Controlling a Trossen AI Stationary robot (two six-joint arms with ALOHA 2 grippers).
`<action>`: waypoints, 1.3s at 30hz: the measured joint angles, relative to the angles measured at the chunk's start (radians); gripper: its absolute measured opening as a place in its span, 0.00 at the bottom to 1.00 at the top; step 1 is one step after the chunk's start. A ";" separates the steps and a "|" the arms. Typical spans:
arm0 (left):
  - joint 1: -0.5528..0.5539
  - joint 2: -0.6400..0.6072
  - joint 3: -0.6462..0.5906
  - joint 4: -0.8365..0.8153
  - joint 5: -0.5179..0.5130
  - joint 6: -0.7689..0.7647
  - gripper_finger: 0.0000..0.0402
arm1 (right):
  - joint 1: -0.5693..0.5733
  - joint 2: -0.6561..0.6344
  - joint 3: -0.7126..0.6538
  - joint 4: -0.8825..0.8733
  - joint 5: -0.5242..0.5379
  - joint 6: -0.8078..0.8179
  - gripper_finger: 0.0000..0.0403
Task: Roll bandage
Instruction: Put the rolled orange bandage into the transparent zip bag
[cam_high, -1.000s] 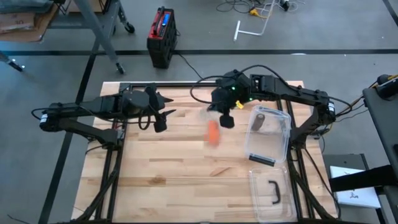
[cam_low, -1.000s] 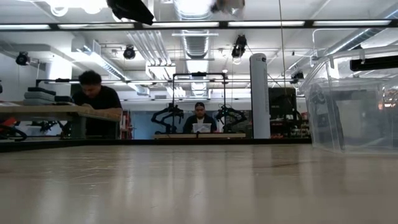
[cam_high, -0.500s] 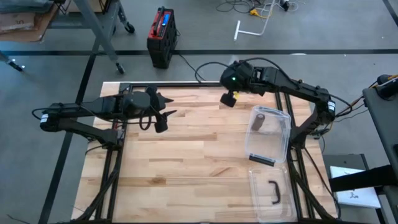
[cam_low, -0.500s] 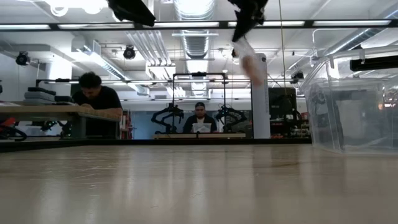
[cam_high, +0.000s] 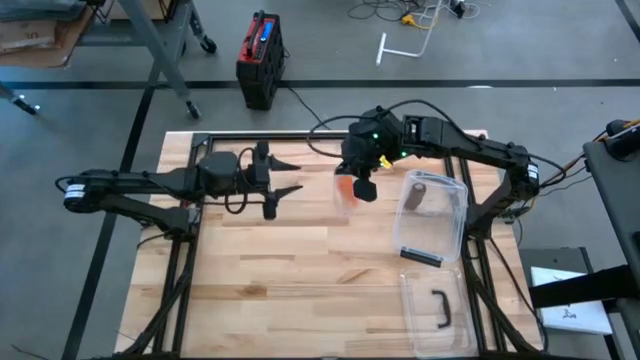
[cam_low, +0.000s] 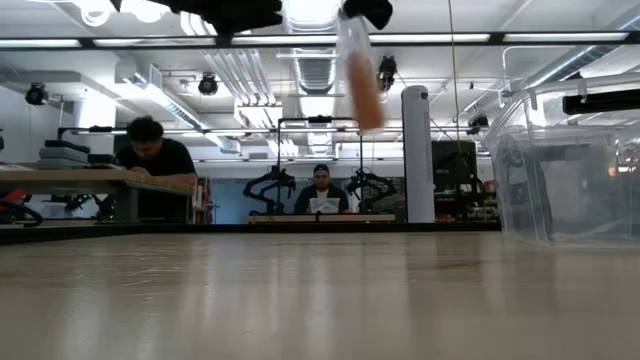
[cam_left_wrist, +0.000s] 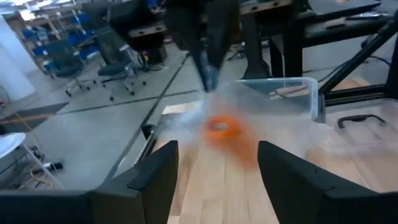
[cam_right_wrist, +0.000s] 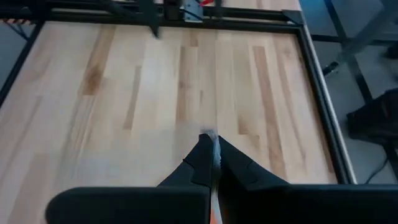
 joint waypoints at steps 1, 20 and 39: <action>0.004 0.000 -0.019 0.027 0.007 0.000 0.54 | 0.003 0.000 0.000 0.000 -0.001 -0.001 0.00; 0.049 0.062 -0.095 0.107 -0.006 -0.094 0.62 | 0.002 0.001 0.000 -0.005 0.069 -0.001 0.00; 0.088 0.414 0.074 0.294 0.269 -0.138 0.53 | 0.000 0.001 -0.002 -0.057 0.151 -0.017 0.00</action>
